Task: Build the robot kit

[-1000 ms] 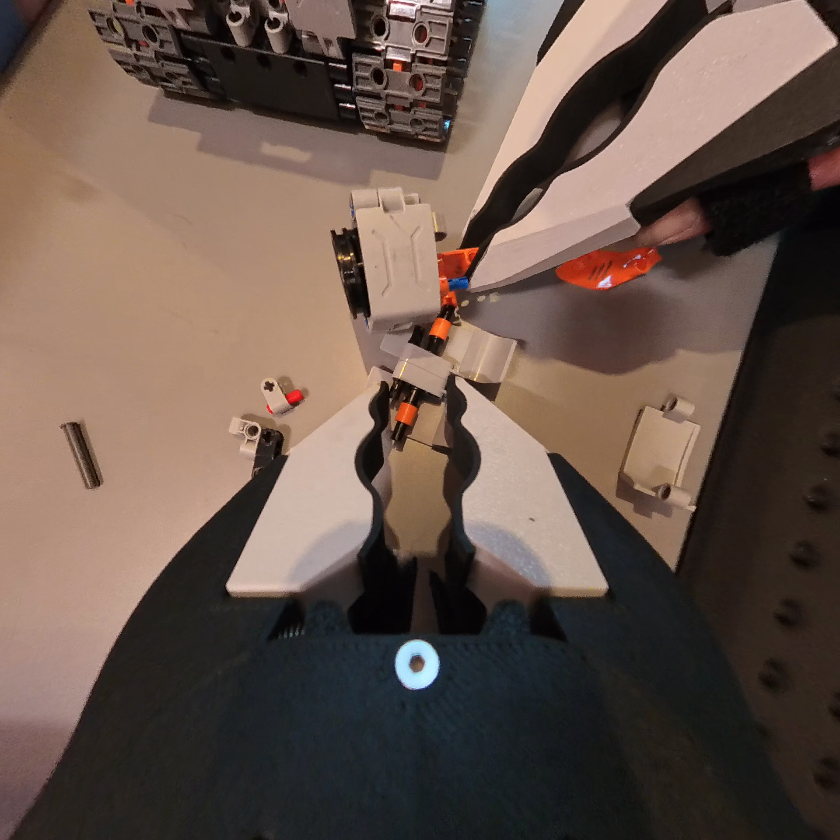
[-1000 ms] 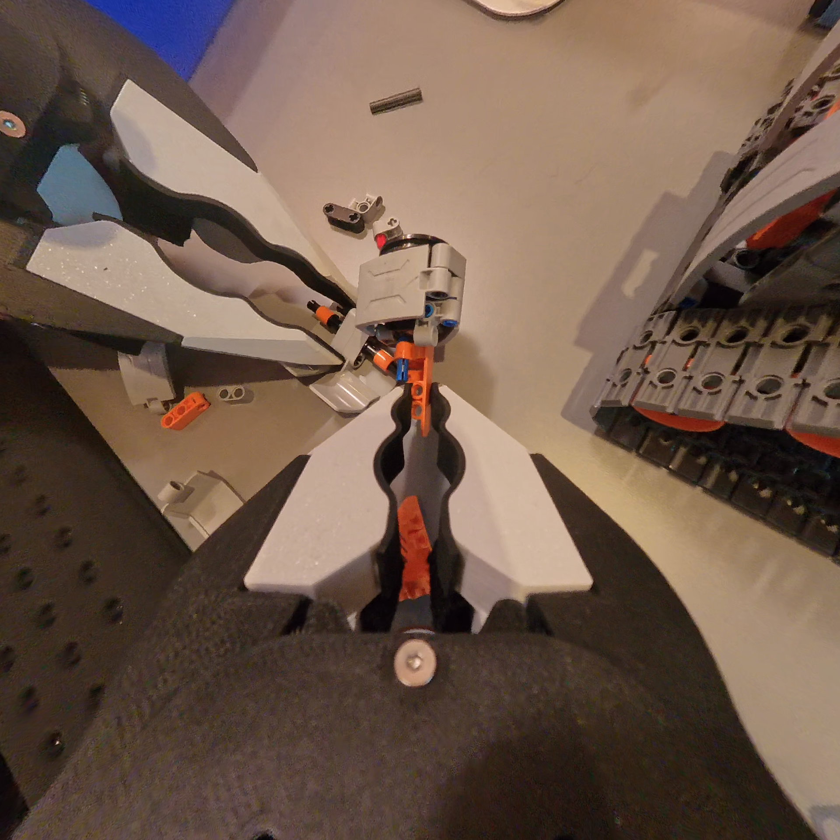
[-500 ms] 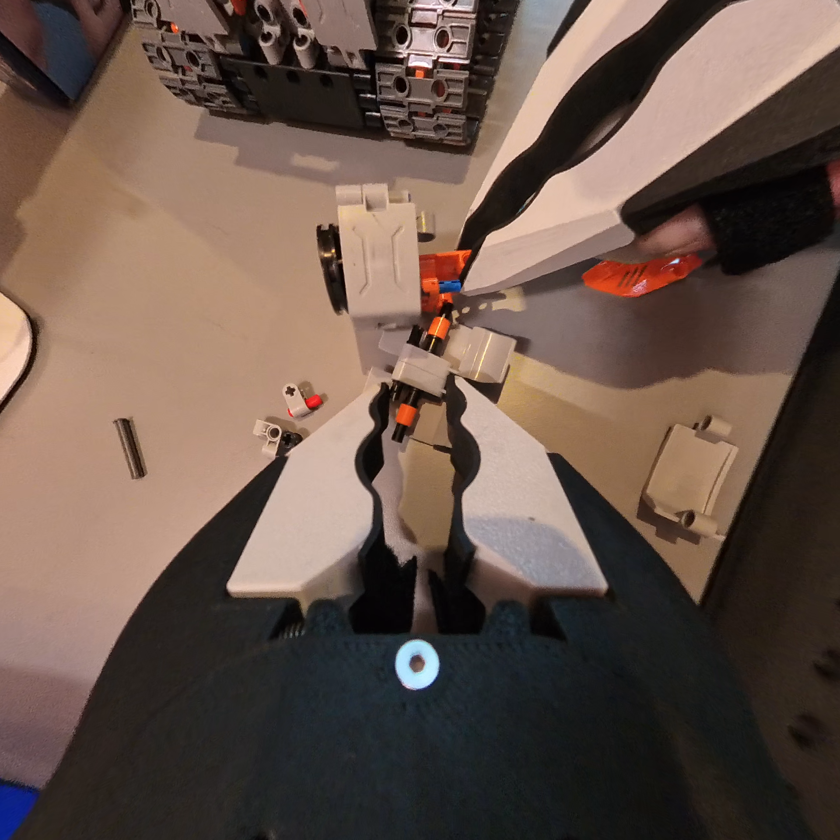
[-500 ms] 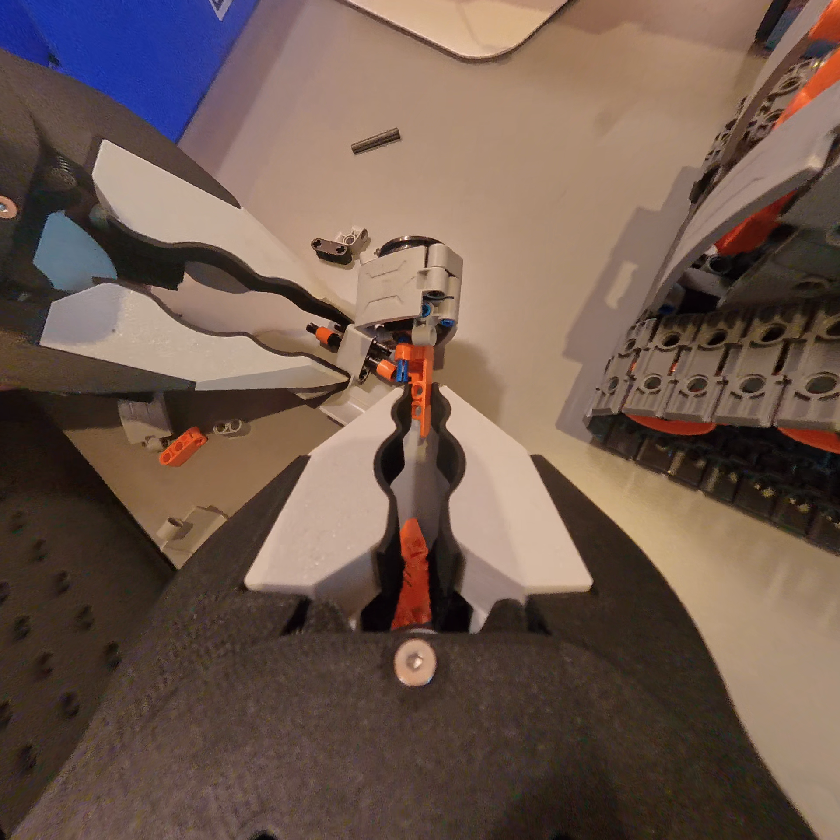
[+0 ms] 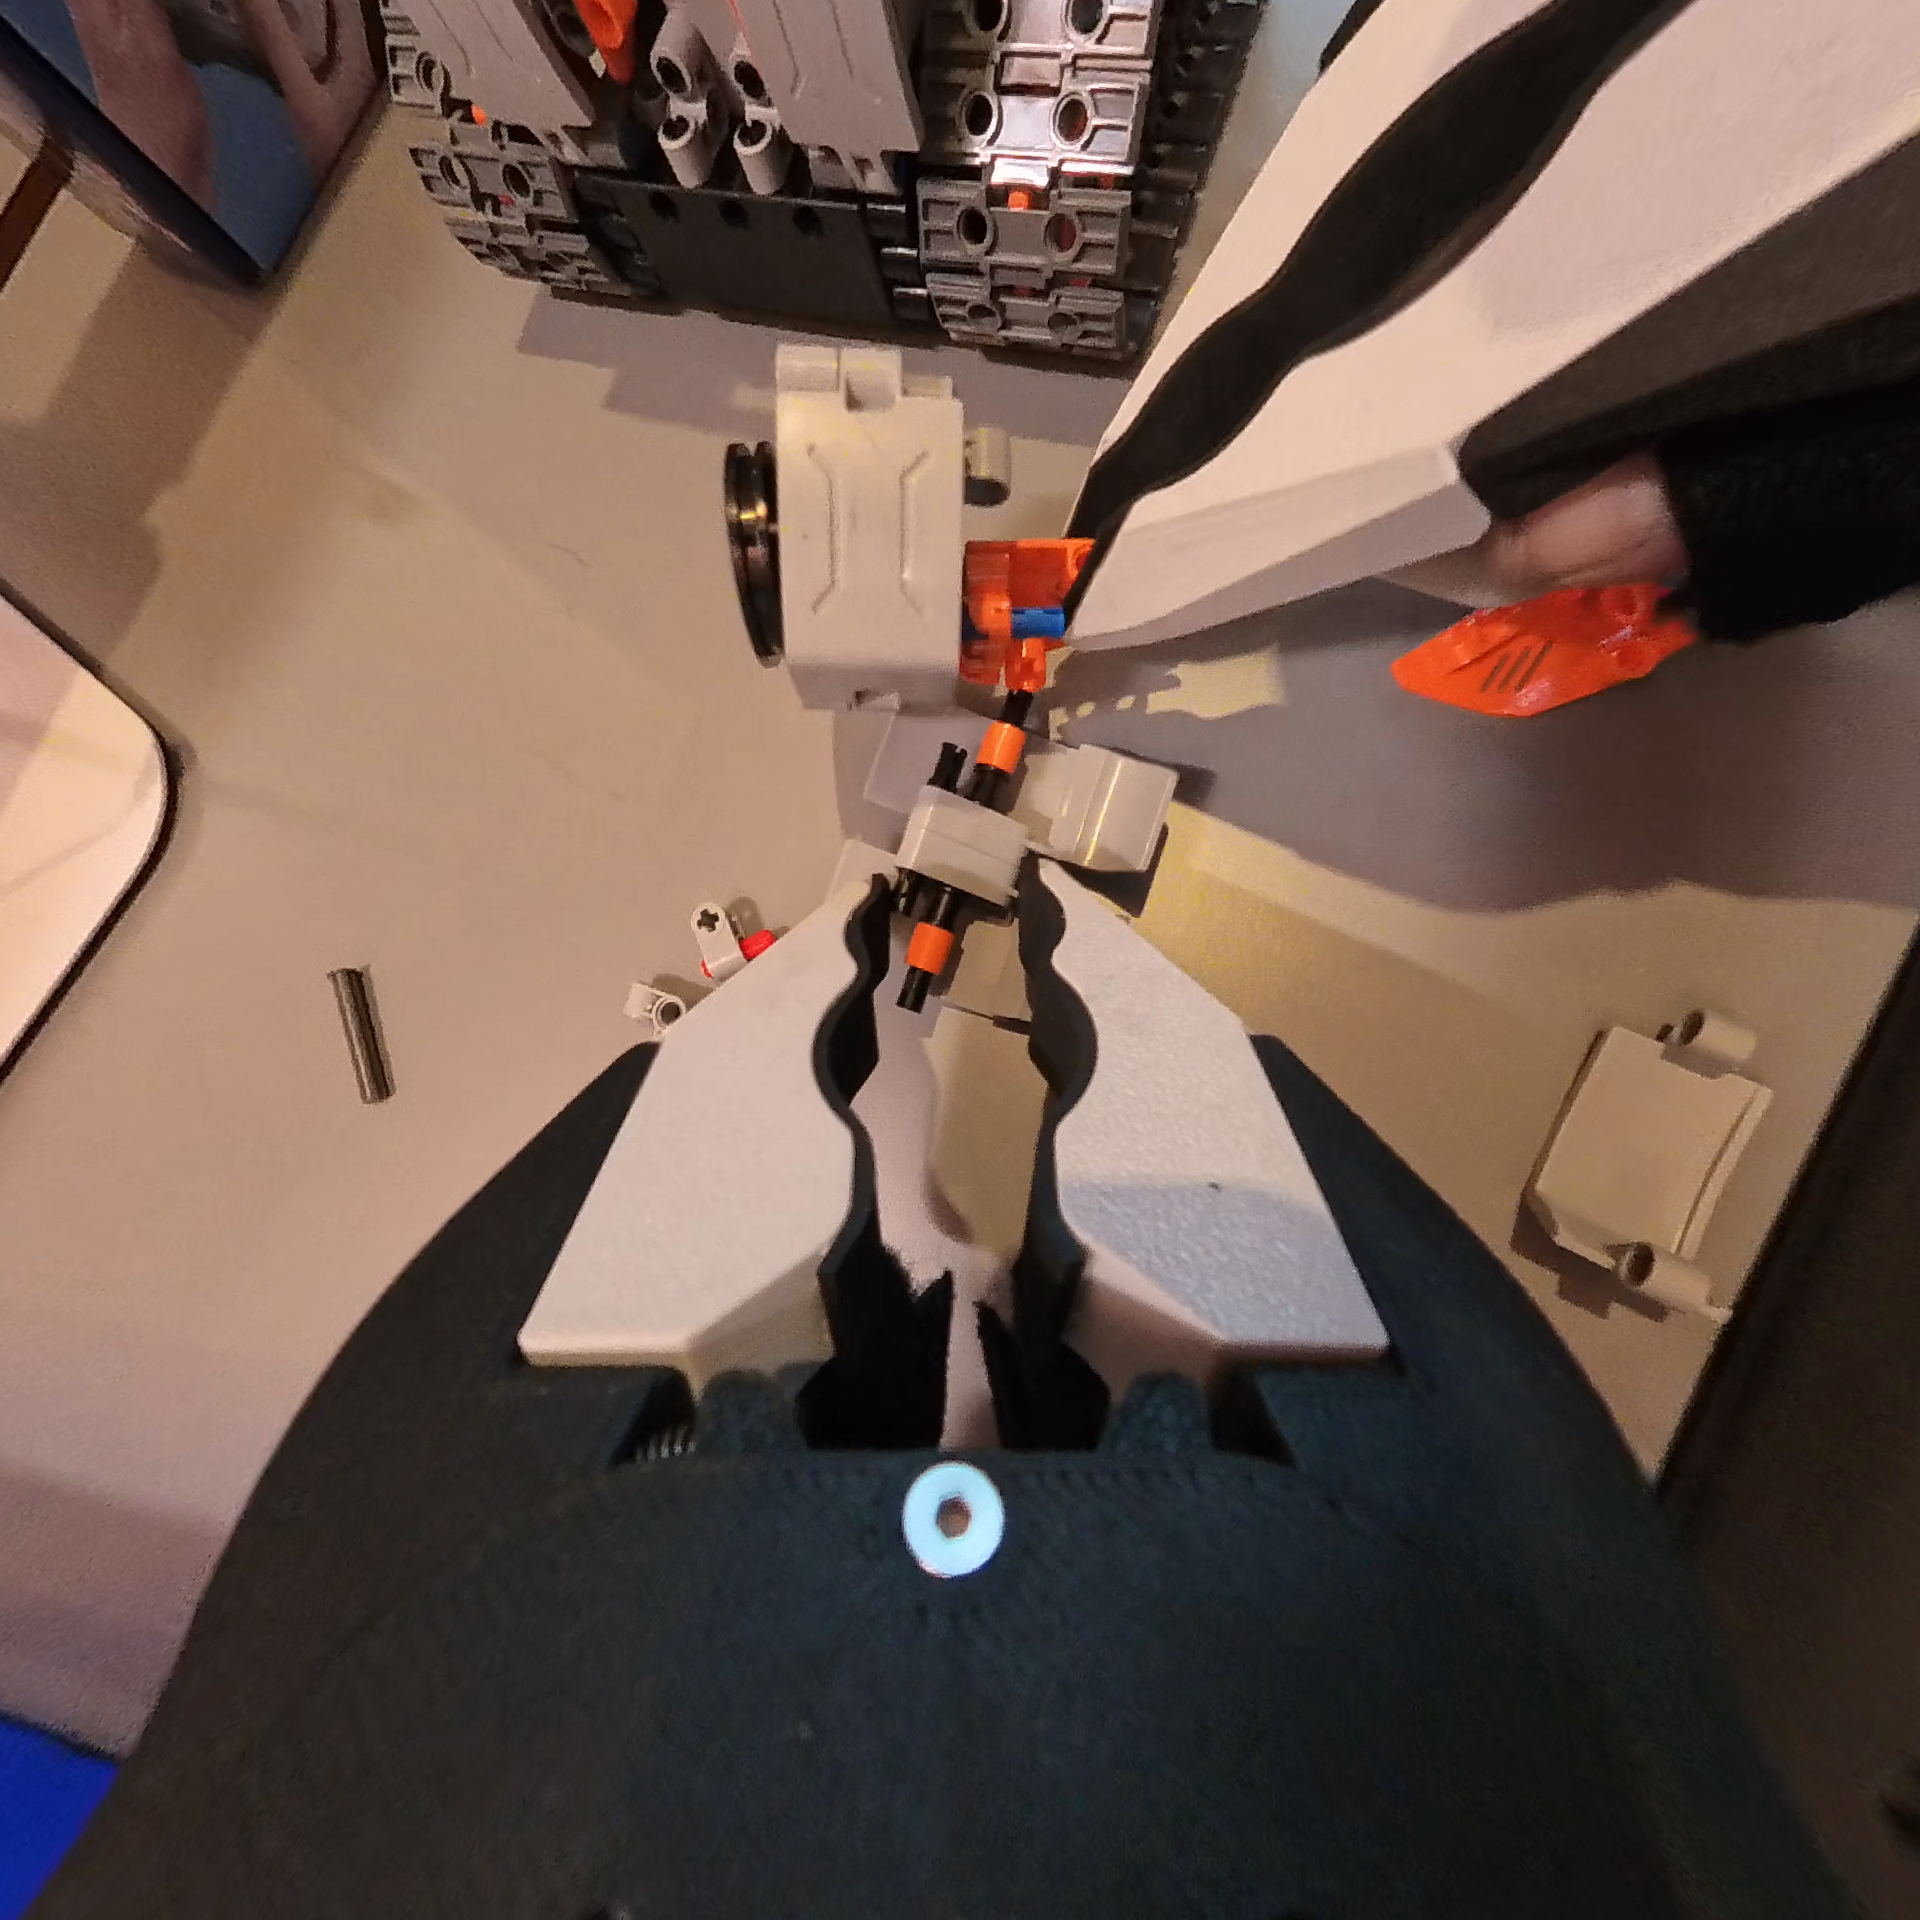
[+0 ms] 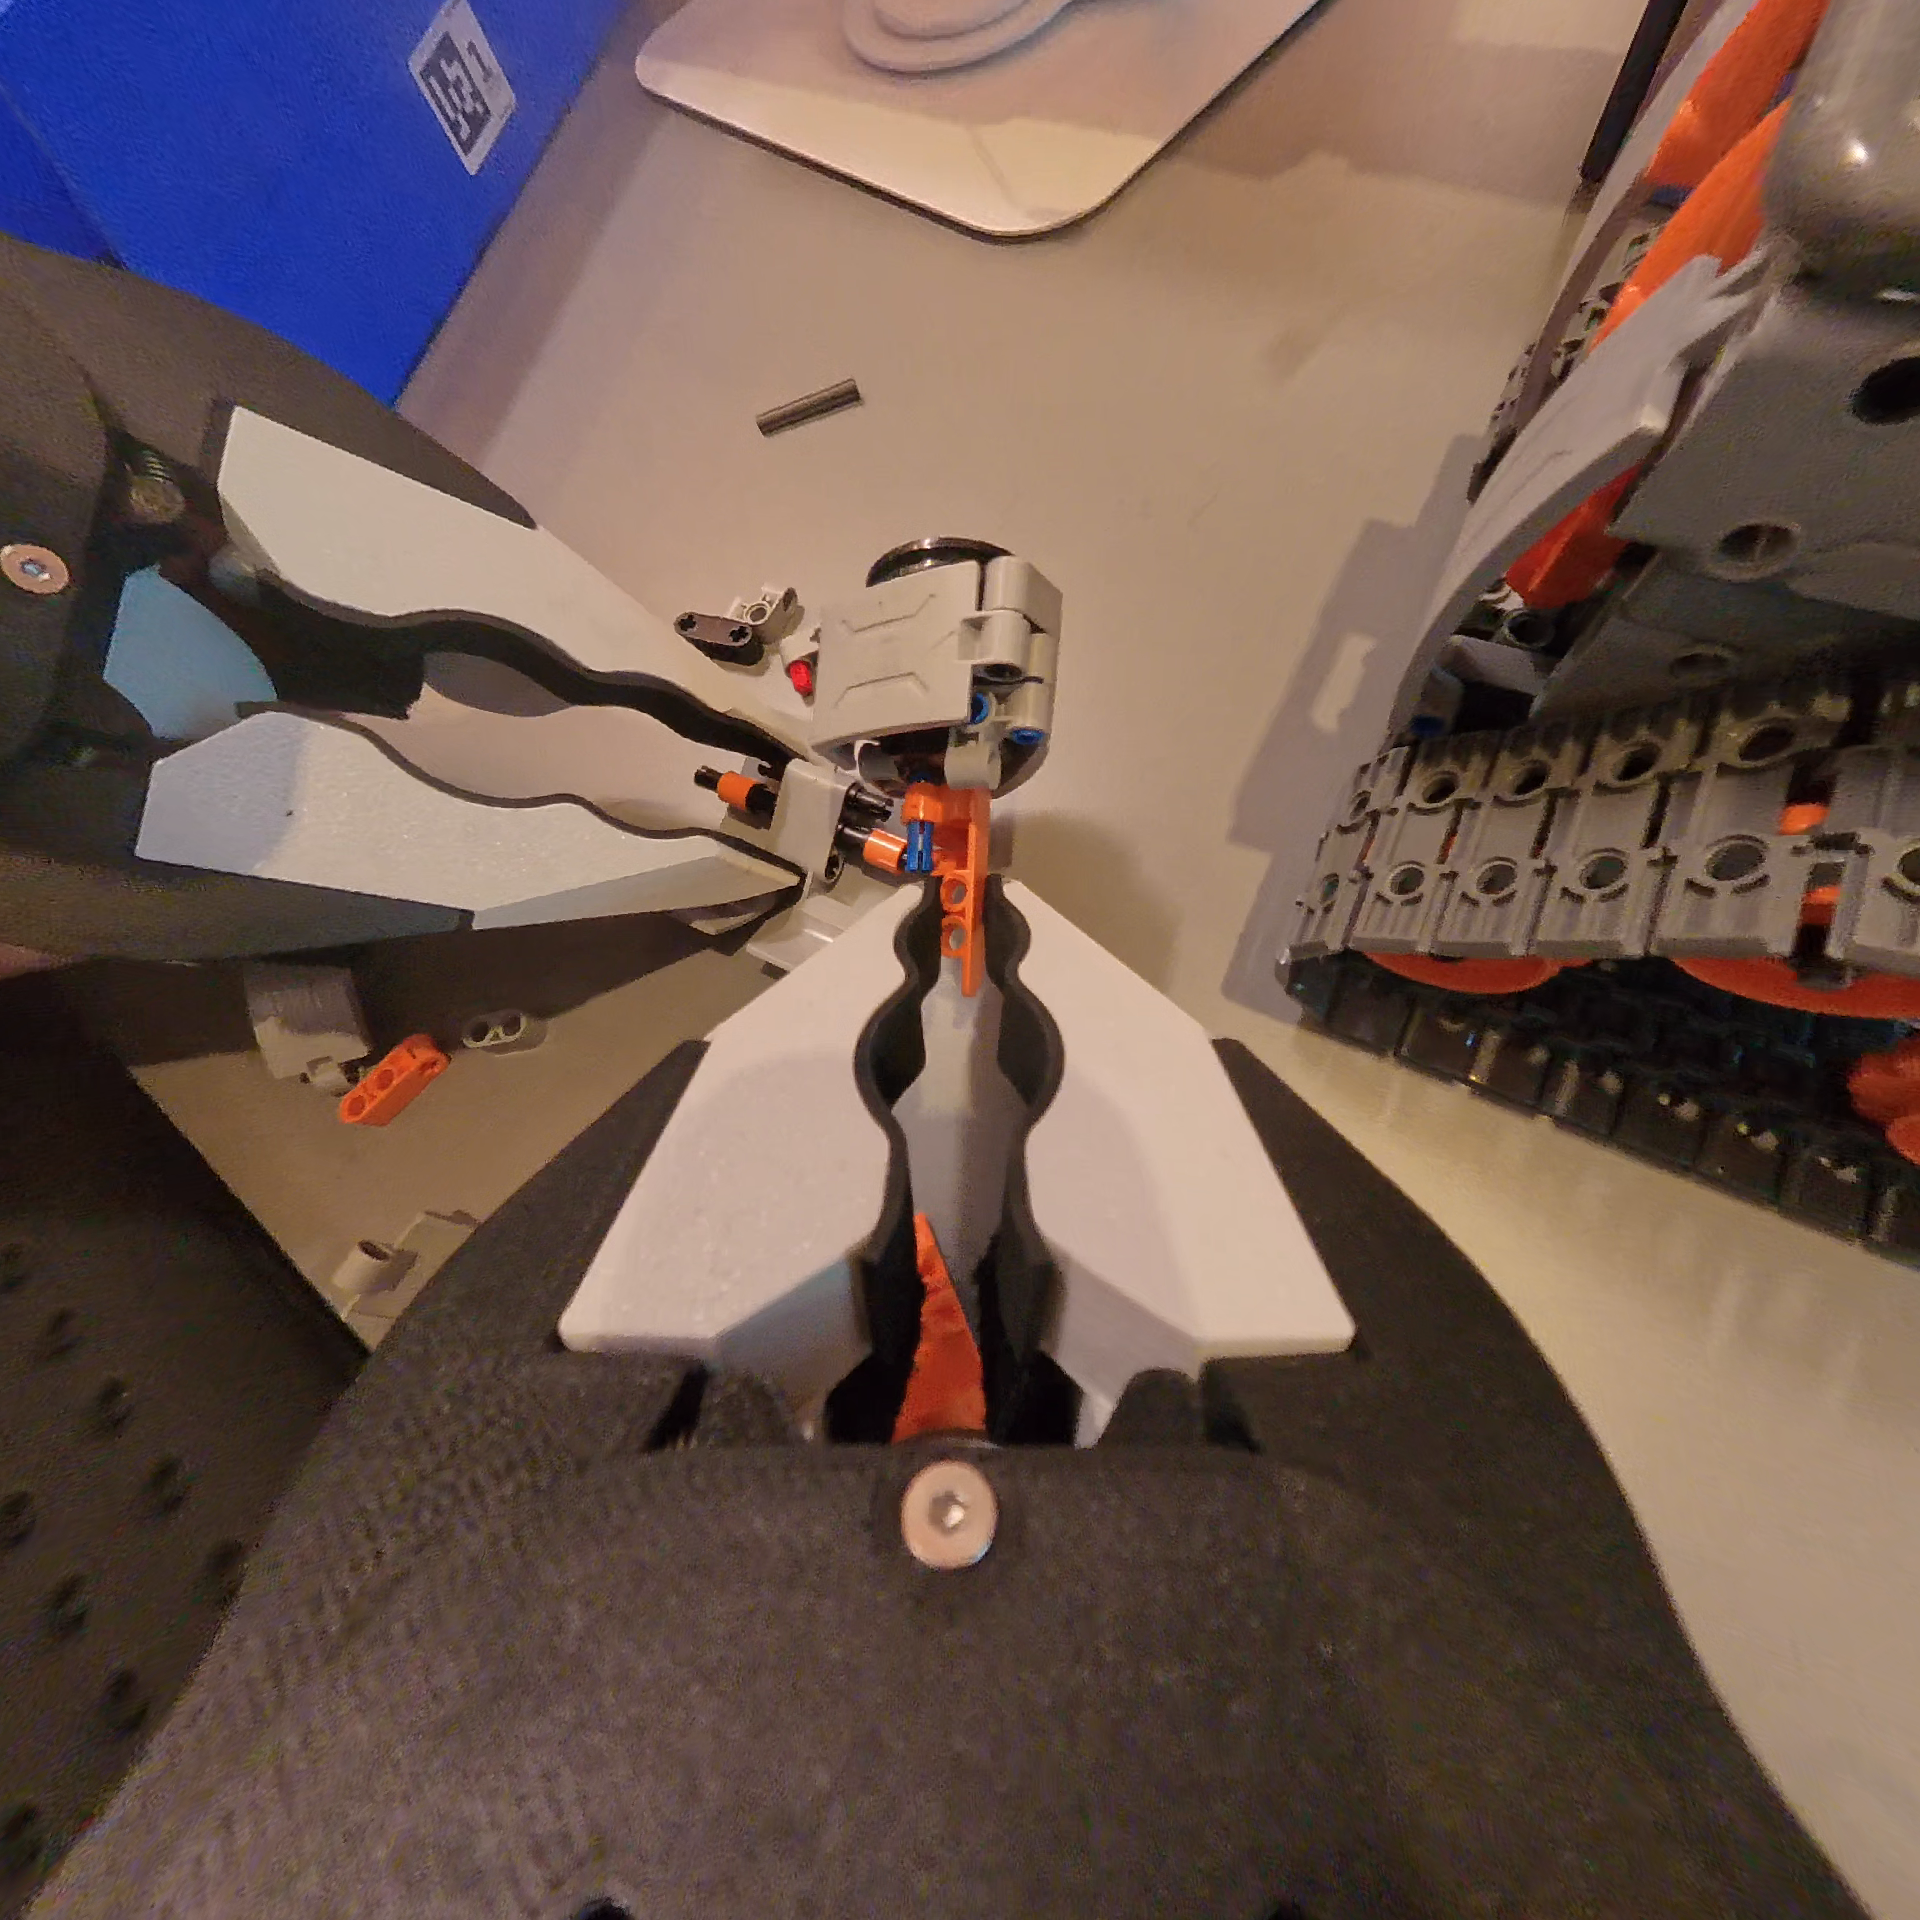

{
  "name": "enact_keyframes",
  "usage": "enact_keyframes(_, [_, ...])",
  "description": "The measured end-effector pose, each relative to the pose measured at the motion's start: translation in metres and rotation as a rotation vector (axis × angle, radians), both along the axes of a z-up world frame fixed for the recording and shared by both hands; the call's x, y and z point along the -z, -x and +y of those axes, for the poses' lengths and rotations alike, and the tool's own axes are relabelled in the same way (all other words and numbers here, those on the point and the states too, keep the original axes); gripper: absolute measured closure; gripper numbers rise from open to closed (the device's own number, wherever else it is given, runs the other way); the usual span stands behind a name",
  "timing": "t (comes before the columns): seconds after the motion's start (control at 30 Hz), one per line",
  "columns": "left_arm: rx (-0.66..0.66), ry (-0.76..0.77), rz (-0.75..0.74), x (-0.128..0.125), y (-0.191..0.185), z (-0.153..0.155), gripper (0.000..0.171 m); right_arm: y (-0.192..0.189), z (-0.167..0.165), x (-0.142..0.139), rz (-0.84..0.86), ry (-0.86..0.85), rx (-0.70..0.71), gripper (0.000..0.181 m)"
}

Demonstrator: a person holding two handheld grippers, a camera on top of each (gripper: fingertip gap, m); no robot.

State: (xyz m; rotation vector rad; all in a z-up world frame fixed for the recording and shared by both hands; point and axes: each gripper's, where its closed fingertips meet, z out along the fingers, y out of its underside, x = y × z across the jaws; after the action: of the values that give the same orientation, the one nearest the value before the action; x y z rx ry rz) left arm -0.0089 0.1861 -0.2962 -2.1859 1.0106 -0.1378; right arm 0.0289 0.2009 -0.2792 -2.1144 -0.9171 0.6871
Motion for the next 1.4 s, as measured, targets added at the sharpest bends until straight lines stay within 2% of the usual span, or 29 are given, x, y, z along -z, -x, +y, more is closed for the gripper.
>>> enact_keyframes(0.27, [-0.002, -0.009, -0.008, 0.0, -0.002, 0.002, 0.15, -0.001, 0.004, 0.005, -0.066, -0.038, 0.008, 0.177])
enact_keyframes(0.77, [-0.024, -0.03, -0.006, 0.001, -0.004, 0.004, 0.15, 0.0, 0.006, 0.007, 0.009, 0.028, 0.024, 0.177])
enact_keyframes(1.4, [-0.071, -0.062, 0.017, 0.0, -0.006, 0.012, 0.15, -0.003, 0.012, 0.002, 0.04, 0.0, 0.06, 0.177])
